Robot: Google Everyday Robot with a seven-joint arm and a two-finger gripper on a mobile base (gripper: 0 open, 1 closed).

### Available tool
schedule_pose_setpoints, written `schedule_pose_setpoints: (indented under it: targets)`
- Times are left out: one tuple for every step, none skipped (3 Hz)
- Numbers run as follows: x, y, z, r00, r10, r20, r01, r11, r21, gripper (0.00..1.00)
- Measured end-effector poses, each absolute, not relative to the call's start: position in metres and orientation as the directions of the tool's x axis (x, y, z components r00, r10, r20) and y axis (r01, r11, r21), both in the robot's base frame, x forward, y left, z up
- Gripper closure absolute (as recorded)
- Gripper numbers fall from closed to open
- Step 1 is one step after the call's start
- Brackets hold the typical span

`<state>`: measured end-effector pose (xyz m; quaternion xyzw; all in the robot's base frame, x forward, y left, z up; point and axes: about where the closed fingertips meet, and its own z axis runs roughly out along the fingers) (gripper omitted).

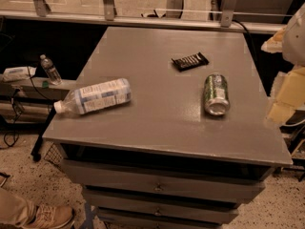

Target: Place green can upright

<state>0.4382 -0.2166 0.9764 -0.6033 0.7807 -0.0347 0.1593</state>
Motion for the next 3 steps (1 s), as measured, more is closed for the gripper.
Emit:
schedule_pose_setpoints:
  targets:
    - [0.438,-0.217,0.976,-0.221,-0.953,-0.207,-0.931,0.270,-0.246,0.00]
    - [0.442,-0.216,0.977,-0.256,-0.943,-0.211,-0.919,0.305,-0.249,0.00]
    - [0.470,-0.210,0.970,-0.343,-0.920,-0.188,-0.898,0.380,-0.220,0.00]
